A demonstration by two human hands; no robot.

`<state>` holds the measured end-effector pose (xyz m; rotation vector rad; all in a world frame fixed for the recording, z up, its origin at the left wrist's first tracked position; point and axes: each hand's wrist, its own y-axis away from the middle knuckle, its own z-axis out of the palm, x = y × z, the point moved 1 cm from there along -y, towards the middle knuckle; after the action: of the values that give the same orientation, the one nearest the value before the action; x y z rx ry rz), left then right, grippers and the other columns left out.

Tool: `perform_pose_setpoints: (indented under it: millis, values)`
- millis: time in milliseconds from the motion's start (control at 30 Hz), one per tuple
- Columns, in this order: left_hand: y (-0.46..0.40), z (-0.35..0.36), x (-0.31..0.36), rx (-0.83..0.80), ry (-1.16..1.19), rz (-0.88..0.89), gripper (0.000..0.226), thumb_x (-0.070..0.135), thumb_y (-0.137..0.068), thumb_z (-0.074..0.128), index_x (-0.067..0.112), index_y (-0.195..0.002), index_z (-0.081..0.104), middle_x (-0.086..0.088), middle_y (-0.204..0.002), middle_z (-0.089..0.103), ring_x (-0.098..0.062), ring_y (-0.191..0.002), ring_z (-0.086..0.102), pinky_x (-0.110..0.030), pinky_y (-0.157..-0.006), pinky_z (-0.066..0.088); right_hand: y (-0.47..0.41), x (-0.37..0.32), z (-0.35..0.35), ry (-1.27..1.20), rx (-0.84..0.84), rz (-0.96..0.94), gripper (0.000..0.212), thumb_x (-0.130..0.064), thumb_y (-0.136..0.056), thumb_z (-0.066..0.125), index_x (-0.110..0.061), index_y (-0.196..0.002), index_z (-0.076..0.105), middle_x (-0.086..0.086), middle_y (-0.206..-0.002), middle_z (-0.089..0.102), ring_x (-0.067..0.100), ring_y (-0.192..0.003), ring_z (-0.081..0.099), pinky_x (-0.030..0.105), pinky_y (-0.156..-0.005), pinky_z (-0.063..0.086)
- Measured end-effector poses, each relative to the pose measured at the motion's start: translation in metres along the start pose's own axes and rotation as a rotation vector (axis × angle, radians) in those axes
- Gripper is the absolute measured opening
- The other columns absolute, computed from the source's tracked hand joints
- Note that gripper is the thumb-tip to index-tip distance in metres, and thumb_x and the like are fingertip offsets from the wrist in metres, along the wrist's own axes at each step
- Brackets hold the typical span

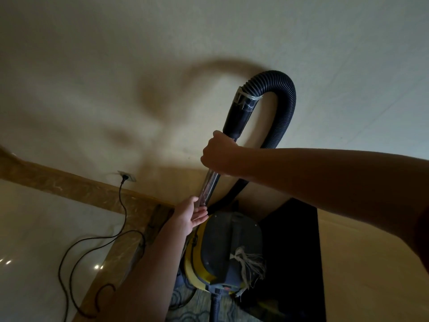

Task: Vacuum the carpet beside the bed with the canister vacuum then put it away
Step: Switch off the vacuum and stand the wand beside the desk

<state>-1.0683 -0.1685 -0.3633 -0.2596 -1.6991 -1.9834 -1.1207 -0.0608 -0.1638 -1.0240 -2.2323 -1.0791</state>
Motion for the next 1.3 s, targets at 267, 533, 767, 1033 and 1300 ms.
perform_pose_setpoints:
  millis: [267, 533, 767, 1033, 1300]
  values:
    - [0.009, 0.009, -0.004, -0.019, -0.003, -0.006, 0.023, 0.026, -0.104, 0.053, 0.01, -0.119, 0.057, -0.022, -0.107, 0.072, -0.033, -0.091, 0.075, -0.041, -0.062, 0.064, 0.007, -0.004, 0.01, 0.005, -0.022, 0.013, 0.017, -0.028, -0.093, 0.069, -0.019, -0.107, 0.066, 0.0, -0.104, 0.072, 0.026, -0.098, 0.066, 0.041, -0.096, 0.045]
    - [0.017, 0.014, -0.012, -0.076, -0.029, 0.009, 0.042, 0.027, -0.108, 0.042, 0.015, -0.149, 0.045, -0.021, -0.105, 0.076, -0.035, -0.097, 0.075, -0.045, -0.077, 0.063, 0.011, -0.005, 0.022, -0.019, -0.09, 0.054, 0.013, -0.028, -0.091, 0.07, -0.018, -0.092, 0.061, 0.001, -0.091, 0.069, 0.027, -0.09, 0.066, 0.042, -0.092, 0.045]
    - [0.015, 0.004, -0.018, -0.006, -0.061, 0.01, 0.022, 0.028, -0.106, 0.046, 0.01, -0.112, 0.057, -0.013, -0.071, 0.077, -0.029, -0.077, 0.074, -0.036, -0.06, 0.059, 0.021, -0.025, 0.054, 0.106, -0.05, 0.132, 0.035, -0.039, -0.09, 0.069, -0.013, -0.114, 0.065, 0.012, -0.113, 0.07, 0.036, -0.11, 0.063, 0.06, -0.107, 0.035]
    - [0.007, -0.015, -0.031, 0.046, -0.024, 0.02, 0.022, 0.026, -0.106, 0.045, 0.01, -0.112, 0.06, -0.014, -0.079, 0.077, -0.027, -0.078, 0.072, -0.036, -0.06, 0.057, 0.025, -0.045, 0.079, 0.102, -0.101, 0.133, 0.026, -0.035, -0.089, 0.069, -0.012, -0.102, 0.066, 0.012, -0.097, 0.071, 0.034, -0.094, 0.067, 0.052, -0.096, 0.043]
    - [0.005, -0.035, -0.039, 0.077, 0.003, 0.013, 0.032, 0.027, -0.107, 0.044, 0.008, -0.129, 0.058, -0.016, -0.095, 0.074, -0.028, -0.084, 0.072, -0.037, -0.065, 0.057, 0.013, -0.063, 0.08, 0.035, -0.088, 0.107, 0.035, -0.034, -0.094, 0.065, -0.013, -0.122, 0.061, 0.012, -0.114, 0.07, 0.034, -0.11, 0.064, 0.056, -0.107, 0.038]
